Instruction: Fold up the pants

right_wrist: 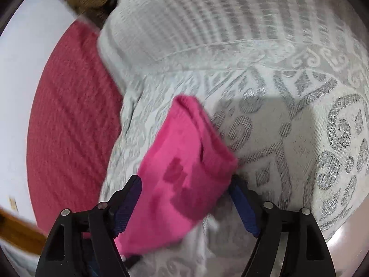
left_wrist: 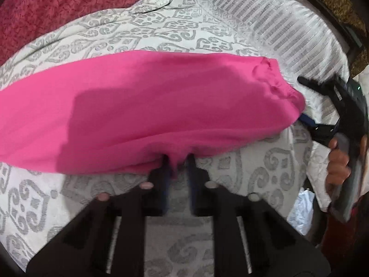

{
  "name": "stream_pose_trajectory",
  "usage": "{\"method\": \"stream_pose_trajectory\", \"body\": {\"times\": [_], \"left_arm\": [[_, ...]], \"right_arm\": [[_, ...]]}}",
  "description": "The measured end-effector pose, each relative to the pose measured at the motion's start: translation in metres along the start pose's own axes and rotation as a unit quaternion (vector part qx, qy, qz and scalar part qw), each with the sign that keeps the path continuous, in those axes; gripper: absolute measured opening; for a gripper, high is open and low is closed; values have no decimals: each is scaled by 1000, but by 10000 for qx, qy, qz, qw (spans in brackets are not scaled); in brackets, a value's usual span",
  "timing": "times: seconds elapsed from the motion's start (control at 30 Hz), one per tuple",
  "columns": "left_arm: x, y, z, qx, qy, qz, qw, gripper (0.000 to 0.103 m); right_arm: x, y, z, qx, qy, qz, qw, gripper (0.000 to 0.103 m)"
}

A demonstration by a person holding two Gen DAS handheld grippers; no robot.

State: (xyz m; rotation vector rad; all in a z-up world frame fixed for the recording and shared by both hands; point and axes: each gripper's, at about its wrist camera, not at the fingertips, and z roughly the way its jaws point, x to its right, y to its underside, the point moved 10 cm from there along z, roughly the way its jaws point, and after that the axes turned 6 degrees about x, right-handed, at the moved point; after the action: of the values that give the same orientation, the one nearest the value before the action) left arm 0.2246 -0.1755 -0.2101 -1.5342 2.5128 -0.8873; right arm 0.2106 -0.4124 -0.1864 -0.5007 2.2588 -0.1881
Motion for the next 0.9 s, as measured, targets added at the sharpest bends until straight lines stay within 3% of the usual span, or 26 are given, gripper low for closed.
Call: {"method": "stream_pose_trajectory", "body": {"times": [0.03,0.07,0.1,0.13,0.17,0.3,0.37,0.5,0.57,0.67,0.7,0.73,0.8,0.9], "left_arm": [[1,0,-1,18,24,-38,10000,7],[1,0,-2,32,43,-73,10000,7],[1,0,-4,50,42,-93,9999,7],[3,-1,-6,74,22,-92,9999,6],[4,-1,-7,76,2,-62,10000,6],[18,-5,-20,163,-60,175,9997,6],[39,-6,-30,216,221,208,9993,6],[99,4,-35,175,740,503,9958,6],[134,16,-28,-38,1180,712,9905,6],[155,29,-17,-50,935,1280,9873,6],[155,31,-17,-81,938,1312,9869,6],[150,31,-18,-90,938,1293,9871,6],[130,28,-28,10,796,1221,9893,7],[69,26,-48,165,311,883,9955,20]], "right_arm": [[1,-4,1,132,70,143,9998,79],[1,-9,2,290,178,171,9993,66],[1,-11,3,379,305,45,9988,44],[-1,-14,7,360,399,-199,9984,13],[-1,-16,8,316,398,-215,9985,12],[-15,-32,-10,433,58,-507,9978,12],[-16,-42,-26,609,87,-731,9954,12],[9,-70,-68,1012,631,-1221,9853,12],[37,-78,-74,941,1084,-1288,9812,13],[71,-70,-61,406,1597,-1321,9774,16],[78,-64,-59,284,1797,-1466,9723,19],[77,-63,-61,331,1864,-1586,9690,29],[74,-68,-76,631,2292,-1897,9526,55],[69,-85,-108,1332,2802,-2000,9294,63]]}}
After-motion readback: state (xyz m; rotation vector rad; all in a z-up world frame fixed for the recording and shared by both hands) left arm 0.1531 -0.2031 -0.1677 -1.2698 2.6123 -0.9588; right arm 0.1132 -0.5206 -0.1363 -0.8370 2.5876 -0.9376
